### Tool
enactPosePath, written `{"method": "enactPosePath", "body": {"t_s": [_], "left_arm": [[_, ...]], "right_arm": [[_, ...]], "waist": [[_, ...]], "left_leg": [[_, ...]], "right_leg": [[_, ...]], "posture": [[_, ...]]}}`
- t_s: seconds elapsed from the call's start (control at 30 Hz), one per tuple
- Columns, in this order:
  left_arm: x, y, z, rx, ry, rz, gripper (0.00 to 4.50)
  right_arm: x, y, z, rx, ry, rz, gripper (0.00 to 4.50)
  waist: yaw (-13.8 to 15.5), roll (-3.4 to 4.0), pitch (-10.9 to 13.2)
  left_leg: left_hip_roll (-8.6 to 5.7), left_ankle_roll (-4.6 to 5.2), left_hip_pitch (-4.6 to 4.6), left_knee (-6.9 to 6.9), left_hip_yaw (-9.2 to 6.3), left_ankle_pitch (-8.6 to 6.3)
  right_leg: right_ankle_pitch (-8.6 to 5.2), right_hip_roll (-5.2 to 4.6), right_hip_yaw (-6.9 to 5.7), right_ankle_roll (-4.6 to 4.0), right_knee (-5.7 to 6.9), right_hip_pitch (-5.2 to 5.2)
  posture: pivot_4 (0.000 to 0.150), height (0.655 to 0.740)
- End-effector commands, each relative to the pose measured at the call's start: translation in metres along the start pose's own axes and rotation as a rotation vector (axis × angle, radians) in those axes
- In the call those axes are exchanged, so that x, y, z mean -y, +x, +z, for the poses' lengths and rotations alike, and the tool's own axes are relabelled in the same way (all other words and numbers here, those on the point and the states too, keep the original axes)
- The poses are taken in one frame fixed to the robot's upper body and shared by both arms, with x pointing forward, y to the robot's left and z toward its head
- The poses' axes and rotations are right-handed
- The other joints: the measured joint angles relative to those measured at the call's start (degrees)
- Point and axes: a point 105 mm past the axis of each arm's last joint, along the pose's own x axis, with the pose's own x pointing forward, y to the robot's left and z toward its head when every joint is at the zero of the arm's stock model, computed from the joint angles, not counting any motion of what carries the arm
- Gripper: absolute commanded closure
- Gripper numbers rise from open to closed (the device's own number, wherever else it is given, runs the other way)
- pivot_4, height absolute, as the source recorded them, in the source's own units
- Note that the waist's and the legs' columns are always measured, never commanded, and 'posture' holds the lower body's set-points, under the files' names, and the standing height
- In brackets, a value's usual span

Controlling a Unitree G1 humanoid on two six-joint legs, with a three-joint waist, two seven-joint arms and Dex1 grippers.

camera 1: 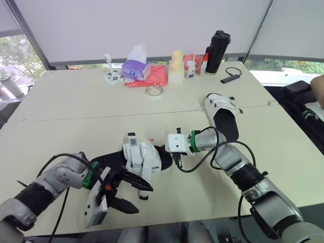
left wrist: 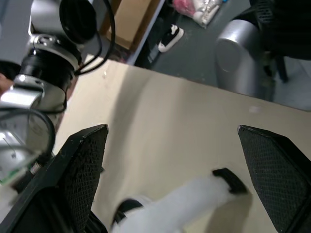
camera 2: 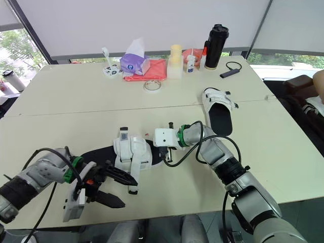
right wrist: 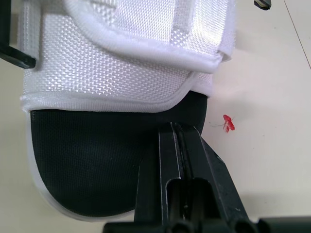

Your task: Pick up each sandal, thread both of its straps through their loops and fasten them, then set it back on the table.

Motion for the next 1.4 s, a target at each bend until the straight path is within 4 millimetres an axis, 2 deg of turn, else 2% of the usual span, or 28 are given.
{"method": "enactPosePath", "body": {"t_s": [0.03, 0.13, 0.2, 0.33, 0.4, 0.53, 0.67, 0.8, 0.83, 0.93, 0.97, 1.1, 1.2, 1.3, 1.4], "left_arm": [[-0.001, -0.011, 0.001, -0.03, 0.002, 0.025, 0.09], [0.015, -0.025, 0.004, -0.085, -0.07, 0.037, 0.09], [0.022, -0.04, -0.003, -0.171, -0.145, 0.084, 0.09], [0.005, -0.067, -0.029, -0.326, -0.347, 0.355, 0.09], [0.003, -0.075, -0.036, -0.365, -0.361, 0.371, 0.09], [-0.016, -0.101, -0.059, -0.439, -0.539, 0.621, 0.09], [-0.04, -0.125, -0.079, -0.431, -0.723, 0.923, 0.09], [-0.054, -0.138, -0.088, -0.386, -0.881, 1.134, 0.09], [-0.055, -0.137, -0.09, -0.354, -0.972, 1.168, 0.09], [-0.055, -0.132, -0.088, -0.161, -1.319, 1.175, 0.09], [-0.055, -0.132, -0.086, -0.119, -1.388, 1.168, 0.09], [-0.05, -0.116, -0.059, 0.093, -1.752, 0.94, 0.09], [-0.044, -0.109, -0.038, 0.174, -1.883, 0.793, 0.09], [-0.039, -0.106, -0.026, 0.204, -1.949, 0.717, 0.09], [-0.023, -0.095, -0.011, 0.192, -2.033, 0.594, 0.09]], "right_arm": [[-0.008, 0.006, -0.015, -0.06, 0.025, 0.031, 4.5], [-0.007, 0.008, -0.014, -0.055, 0.019, 0.033, 4.5], [-0.007, 0.008, -0.013, -0.052, 0.016, 0.033, 4.5], [-0.007, 0.008, -0.014, -0.052, 0.011, 0.036, 4.5], [-0.007, 0.008, -0.014, -0.053, 0.009, 0.036, 4.5], [-0.006, 0.008, -0.014, -0.054, 0.003, 0.039, 4.5], [-0.006, 0.008, -0.013, -0.051, 0.0, 0.04, 4.5], [-0.005, 0.008, -0.012, -0.05, -0.002, 0.04, 4.5], [-0.005, 0.008, -0.012, -0.049, -0.001, 0.04, 4.5], [-0.005, 0.008, -0.012, -0.05, -0.002, 0.04, 4.5], [-0.005, 0.008, -0.013, -0.051, -0.002, 0.041, 4.5], [-0.005, 0.008, -0.012, -0.049, 0.001, 0.037, 4.5], [-0.004, 0.007, -0.013, -0.055, 0.002, 0.034, 4.5], [-0.004, 0.006, -0.014, -0.056, 0.005, 0.03, 4.5], [-0.005, 0.006, -0.013, -0.054, 0.009, 0.029, 4.5]], "waist": [[0.0, 0.01, 0.0], [-0.2, 0.01, 0.0], [-0.3, 0.03, 0.0], [0.1, 0.03, 0.0], [0.1, 0.02, 0.0], [0.0, 0.07, 0.0], [0.0, 0.06, 0.0], [0.0, 0.06, 0.0], [0.0, 0.06, 0.0], [-0.1, 0.05, 0.0], [-0.2, 0.05, 0.0], [-0.4, 0.03, 0.0], [-0.4, 0.03, 0.0], [-0.4, 0.04, 0.0], [-0.6, 0.03, 0.0]], "left_leg": [[0.02, 0.0, 0.0, -0.01, 0.01, 0.0], [0.2, 0.0, 0.0, -0.03, 0.15, 0.0], [0.28, 0.0, 0.02, -0.13, 0.23, 0.0], [0.47, -0.01, 0.06, -0.18, 0.22, -0.01], [0.52, -0.01, 0.1, -0.17, 0.22, -0.01], [0.54, -0.02, 0.12, -0.18, 0.25, -0.01], [0.52, -0.01, 0.12, -0.21, 0.25, -0.01], [0.53, -0.01, 0.12, -0.2, 0.25, -0.01], [0.53, -0.01, 0.12, -0.2, 0.23, -0.01], [0.54, -0.01, 0.12, -0.2, 0.22, -0.01], [0.54, -0.01, 0.13, -0.2, 0.21, -0.01], [0.54, -0.01, 0.13, -0.2, 0.21, -0.01], [0.55, -0.02, 0.13, -0.2, 0.2, -0.01], [0.55, -0.03, 0.13, -0.21, 0.2, -0.02], [0.57, -0.04, 0.13, -0.24, 0.23, -0.02]], "right_leg": [[0.0, 0.01, 0.0, 0.0, 0.0, -0.01], [0.02, 0.11, 0.04, -0.03, -0.01, -0.06], [0.04, 0.15, 0.07, -0.06, -0.01, -0.15], [0.01, 0.34, 0.06, -0.01, 0.0, -0.15], [-0.01, 0.34, 0.06, -0.03, 0.0, -0.1], [-0.01, 0.36, 0.06, -0.07, -0.02, -0.12], [0.01, 0.39, 0.06, -0.06, 0.01, -0.13], [0.03, 0.43, 0.06, -0.02, 0.01, -0.12], [0.04, 0.45, 0.06, -0.01, 0.01, -0.12], [0.05, 0.47, 0.06, 0.01, 0.01, -0.12], [0.04, 0.48, 0.06, 0.0, 0.02, -0.1], [0.02, 0.5, 0.06, -0.03, 0.01, -0.1], [0.01, 0.5, 0.07, -0.07, 0.0, -0.1], [-0.05, 0.48, 0.07, -0.23, -0.01, -0.11], [0.04, 0.44, 0.08, -0.45, -0.03, -0.13]], "posture": [[0.15, 0.74], [0.15, 0.74], [0.15, 0.74], [0.15, 0.74], [0.15, 0.74], [0.15, 0.74], [0.15, 0.74], [0.15, 0.74], [0.15, 0.74], [0.15, 0.74], [0.15, 0.74], [0.15, 0.74], [0.15, 0.74], [0.15, 0.74], [0.15, 0.74]]}}
